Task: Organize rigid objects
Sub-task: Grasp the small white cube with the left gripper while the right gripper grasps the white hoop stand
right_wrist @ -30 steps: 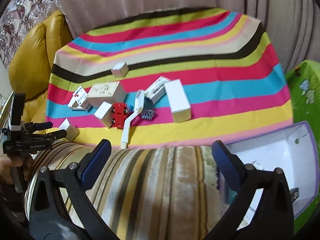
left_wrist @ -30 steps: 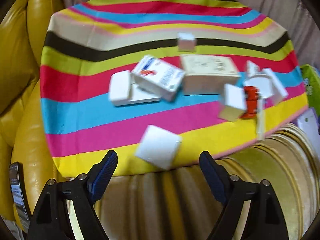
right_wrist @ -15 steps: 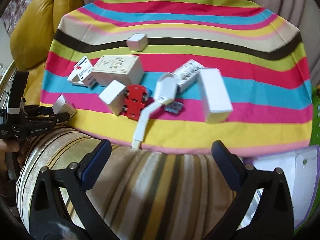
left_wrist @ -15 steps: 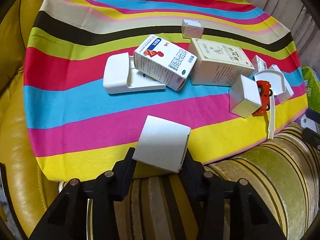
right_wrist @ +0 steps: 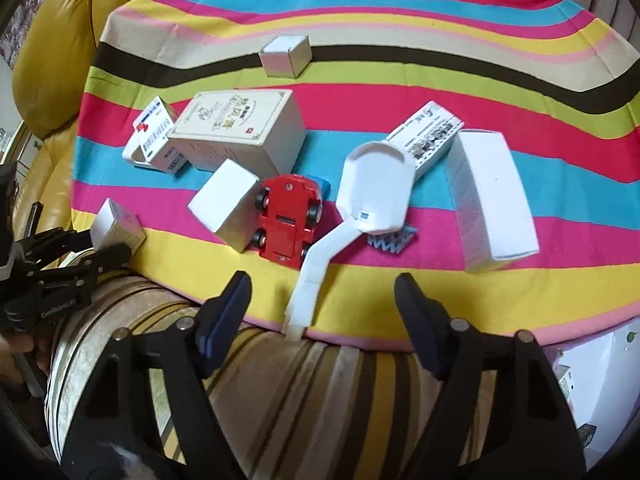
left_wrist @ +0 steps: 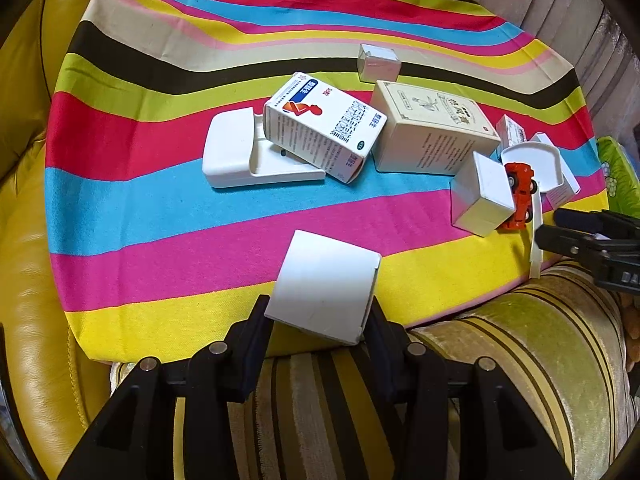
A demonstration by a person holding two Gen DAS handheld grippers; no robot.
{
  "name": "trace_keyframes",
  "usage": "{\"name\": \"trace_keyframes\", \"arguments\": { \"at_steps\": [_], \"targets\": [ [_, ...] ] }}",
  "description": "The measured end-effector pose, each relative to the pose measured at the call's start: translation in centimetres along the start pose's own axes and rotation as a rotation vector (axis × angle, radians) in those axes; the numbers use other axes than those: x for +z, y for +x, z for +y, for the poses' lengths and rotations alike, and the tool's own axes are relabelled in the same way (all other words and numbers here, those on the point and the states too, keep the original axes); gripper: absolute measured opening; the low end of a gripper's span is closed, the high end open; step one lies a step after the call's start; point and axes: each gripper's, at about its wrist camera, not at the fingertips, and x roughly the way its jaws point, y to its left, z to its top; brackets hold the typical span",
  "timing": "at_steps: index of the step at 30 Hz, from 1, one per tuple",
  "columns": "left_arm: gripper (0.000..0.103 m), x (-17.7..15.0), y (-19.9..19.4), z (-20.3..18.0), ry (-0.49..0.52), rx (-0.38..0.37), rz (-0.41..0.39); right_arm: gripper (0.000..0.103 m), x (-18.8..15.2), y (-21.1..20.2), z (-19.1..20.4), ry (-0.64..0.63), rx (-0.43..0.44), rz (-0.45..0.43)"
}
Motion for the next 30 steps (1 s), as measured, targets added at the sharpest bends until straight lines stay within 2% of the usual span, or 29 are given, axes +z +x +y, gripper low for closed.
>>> {"name": "trace_keyframes", "arguments": {
  "at_steps": [6, 8, 13, 21, 30],
  "targets": [
    [0.046, 0.0, 0.0, 0.0, 0.001, 0.000, 0.000, 0.051, 0.7, 1.3, 0.2, -0.009, -0.002, 0.032],
    [0.046, 0.3, 0.0, 0.0, 0.000, -0.002, 0.000, 0.035, 0.6, 1.5, 0.2, -0.009, 0.006, 0.040],
    [0.046, 0.2, -0.2, -0.1, -0.001, -0.004, 0.000, 0.021, 0.4, 1.3, -0.1, 0.007, 0.035, 0.033],
    [0.046, 0.3, -0.1, -0.2, -0.003, -0.019, -0.004, 0.015, -0.5, -0.7, 0.0, -0.002, 0.039, -0.043],
    [0.046, 0.4, 0.0, -0.3, -0.005, -0.029, -0.008, 0.014, -0.8, -2.2, -0.6, 0.031, 0.052, -0.113]
  ]
}}
